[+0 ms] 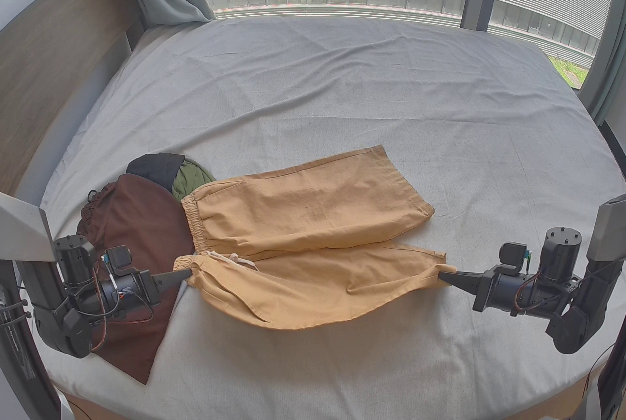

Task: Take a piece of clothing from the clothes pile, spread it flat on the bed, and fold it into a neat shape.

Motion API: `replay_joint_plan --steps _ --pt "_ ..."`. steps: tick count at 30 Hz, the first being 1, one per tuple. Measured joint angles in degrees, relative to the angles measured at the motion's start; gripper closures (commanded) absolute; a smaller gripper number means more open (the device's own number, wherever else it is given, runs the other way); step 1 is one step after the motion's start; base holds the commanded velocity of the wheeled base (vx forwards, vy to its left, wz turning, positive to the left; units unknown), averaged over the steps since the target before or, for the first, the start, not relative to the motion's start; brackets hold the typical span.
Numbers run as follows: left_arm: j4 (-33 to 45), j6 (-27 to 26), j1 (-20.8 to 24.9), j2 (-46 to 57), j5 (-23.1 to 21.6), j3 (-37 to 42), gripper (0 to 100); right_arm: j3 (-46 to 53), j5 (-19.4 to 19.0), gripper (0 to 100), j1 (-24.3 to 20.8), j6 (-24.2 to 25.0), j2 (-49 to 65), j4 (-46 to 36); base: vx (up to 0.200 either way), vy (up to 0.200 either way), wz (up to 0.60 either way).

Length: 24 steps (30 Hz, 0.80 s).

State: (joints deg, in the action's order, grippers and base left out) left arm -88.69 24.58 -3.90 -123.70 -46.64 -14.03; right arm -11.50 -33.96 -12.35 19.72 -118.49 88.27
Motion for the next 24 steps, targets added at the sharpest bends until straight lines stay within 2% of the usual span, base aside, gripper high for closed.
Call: replay_joint_plan --steps 8,17,24 --pt "0.0 1.5 -0.3 0.1 0.5 -1.9 100 -2.5 0.2 100 -0.2 2.9 1.6 0.0 0.0 0.0 0.0" --pt "0.0 4.7 -0.3 0.7 1.4 -3.5 100 -7.0 0.7 100 0.0 3.9 2.5 -0.1 0.0 0.0 0.0" --pt "0.0 5.7 -0.3 0.8 2.9 -5.0 100 -12.5 2.4 100 -0.1 7.8 2.5 -0.2 0.0 0.0 0.0"
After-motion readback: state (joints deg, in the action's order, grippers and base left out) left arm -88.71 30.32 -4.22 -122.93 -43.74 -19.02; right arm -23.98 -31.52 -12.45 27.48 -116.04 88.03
